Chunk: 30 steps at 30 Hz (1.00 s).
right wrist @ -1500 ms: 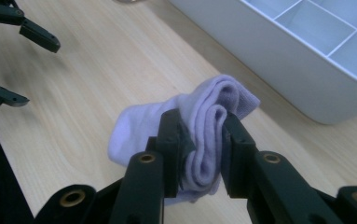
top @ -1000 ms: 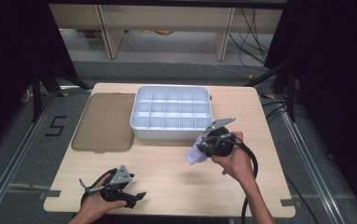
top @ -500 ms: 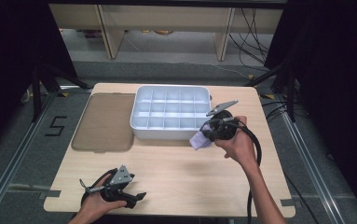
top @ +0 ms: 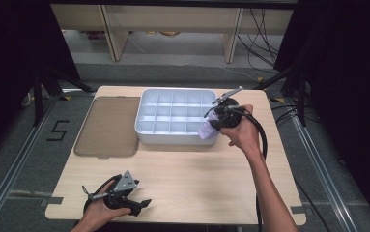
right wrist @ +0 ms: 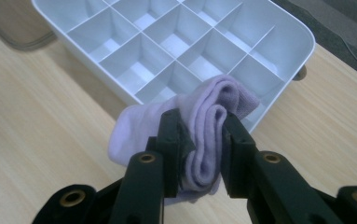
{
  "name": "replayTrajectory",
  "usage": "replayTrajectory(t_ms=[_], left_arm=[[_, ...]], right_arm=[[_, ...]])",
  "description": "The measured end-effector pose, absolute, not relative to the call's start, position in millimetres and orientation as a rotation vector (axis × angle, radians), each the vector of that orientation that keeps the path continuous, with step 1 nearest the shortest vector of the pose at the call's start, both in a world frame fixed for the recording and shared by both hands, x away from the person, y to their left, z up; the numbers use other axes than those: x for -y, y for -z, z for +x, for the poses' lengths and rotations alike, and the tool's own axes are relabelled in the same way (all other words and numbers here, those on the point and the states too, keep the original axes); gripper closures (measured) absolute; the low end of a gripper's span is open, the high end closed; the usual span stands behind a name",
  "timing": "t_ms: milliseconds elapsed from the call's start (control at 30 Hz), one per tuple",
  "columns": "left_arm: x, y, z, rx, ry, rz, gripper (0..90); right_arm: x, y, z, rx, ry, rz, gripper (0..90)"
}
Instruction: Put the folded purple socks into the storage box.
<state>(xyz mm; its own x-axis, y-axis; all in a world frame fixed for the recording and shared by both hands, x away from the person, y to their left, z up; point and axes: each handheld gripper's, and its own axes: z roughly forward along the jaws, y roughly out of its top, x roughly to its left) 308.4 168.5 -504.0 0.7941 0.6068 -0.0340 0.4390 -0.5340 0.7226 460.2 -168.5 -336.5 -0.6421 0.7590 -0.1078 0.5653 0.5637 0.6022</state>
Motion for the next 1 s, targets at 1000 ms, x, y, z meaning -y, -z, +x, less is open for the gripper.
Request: replayTrajectory(t_ms=[1000], left_arm=[[-165.8, 505.9, 306.5, -0.749, -0.268, 2.232, 19.6]], right_arm=[[155.5, 375.4, 533.2, -2.407, -0.526, 1.212, 72.9]])
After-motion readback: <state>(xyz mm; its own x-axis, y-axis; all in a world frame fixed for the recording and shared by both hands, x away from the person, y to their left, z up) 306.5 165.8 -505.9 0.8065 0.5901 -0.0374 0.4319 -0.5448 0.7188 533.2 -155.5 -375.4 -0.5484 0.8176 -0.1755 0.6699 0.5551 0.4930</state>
